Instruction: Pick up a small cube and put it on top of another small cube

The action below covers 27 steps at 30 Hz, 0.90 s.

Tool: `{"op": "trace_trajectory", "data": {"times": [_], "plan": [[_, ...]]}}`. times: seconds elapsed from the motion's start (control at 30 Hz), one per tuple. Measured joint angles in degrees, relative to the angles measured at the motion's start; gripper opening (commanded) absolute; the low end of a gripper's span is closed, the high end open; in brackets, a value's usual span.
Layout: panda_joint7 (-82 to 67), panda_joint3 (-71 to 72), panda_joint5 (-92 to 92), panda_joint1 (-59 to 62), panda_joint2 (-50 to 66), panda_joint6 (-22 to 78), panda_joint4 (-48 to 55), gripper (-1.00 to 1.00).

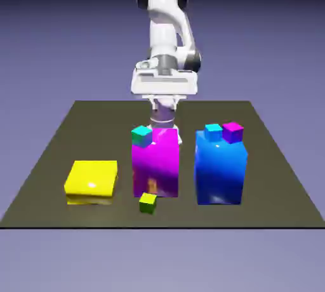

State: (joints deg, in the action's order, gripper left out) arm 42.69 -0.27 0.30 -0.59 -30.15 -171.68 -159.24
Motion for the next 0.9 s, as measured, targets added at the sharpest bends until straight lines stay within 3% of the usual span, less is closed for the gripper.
{"op": "trace_trajectory", "data": {"times": [0.9], "plan": [[5.10, -6.09, 6.72, 2.10, 55.90, 51.94, 39.24, 0.00]]}}
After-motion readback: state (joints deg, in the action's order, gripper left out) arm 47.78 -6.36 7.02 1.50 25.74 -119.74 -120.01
